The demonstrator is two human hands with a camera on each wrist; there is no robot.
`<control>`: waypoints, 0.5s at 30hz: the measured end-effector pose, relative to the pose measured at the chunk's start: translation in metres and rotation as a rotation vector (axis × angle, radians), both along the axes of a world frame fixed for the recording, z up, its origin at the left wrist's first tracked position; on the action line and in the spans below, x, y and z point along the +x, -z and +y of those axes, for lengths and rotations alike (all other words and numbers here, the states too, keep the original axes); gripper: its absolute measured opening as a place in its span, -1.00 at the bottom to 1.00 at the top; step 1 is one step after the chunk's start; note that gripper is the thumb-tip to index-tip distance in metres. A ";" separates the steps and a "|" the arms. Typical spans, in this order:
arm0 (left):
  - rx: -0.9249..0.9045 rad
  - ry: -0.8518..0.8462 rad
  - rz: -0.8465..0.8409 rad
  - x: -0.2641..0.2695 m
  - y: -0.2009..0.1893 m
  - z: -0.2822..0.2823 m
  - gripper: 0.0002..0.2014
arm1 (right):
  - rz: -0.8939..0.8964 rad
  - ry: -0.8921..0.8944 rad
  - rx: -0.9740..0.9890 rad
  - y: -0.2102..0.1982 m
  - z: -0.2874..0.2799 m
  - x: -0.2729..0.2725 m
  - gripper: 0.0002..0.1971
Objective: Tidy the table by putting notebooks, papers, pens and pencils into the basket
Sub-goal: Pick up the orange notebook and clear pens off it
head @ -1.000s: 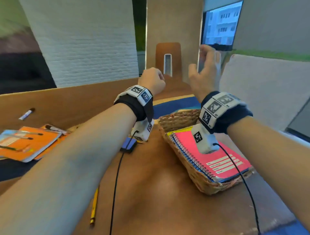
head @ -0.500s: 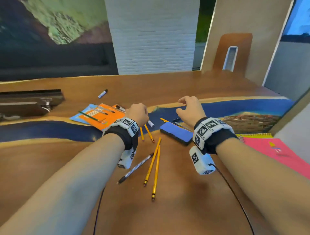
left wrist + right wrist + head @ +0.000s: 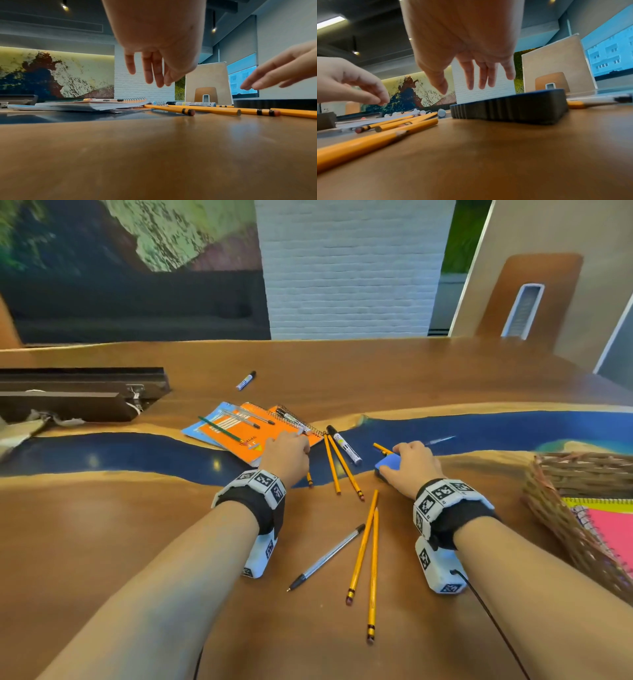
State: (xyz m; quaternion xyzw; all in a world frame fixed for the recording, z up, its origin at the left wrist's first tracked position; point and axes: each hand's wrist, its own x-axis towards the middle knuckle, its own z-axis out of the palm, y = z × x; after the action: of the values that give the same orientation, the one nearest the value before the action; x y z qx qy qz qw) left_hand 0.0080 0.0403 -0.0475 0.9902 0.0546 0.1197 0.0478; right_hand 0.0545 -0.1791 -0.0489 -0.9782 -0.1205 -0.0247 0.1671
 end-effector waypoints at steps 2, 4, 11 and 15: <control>0.008 -0.018 -0.019 0.004 0.001 0.002 -0.76 | -0.035 -0.021 0.017 -0.001 0.005 0.003 -0.51; 0.057 -0.042 0.000 0.009 0.002 0.003 -0.76 | -0.057 -0.063 0.026 -0.001 0.012 0.005 -0.53; 0.022 -0.366 0.121 0.028 0.006 0.019 -0.74 | -0.079 -0.145 0.004 0.003 0.026 0.011 -0.59; -0.126 -0.591 0.281 0.041 0.016 0.031 -0.35 | -0.045 -0.208 0.046 0.003 0.033 0.016 -0.61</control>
State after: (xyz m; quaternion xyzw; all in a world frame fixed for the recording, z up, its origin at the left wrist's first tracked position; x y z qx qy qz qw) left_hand 0.0486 0.0714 -0.0637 0.9335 0.3527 -0.0129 0.0640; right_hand 0.0703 -0.1466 -0.0520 -0.9555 -0.2246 -0.0318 0.1887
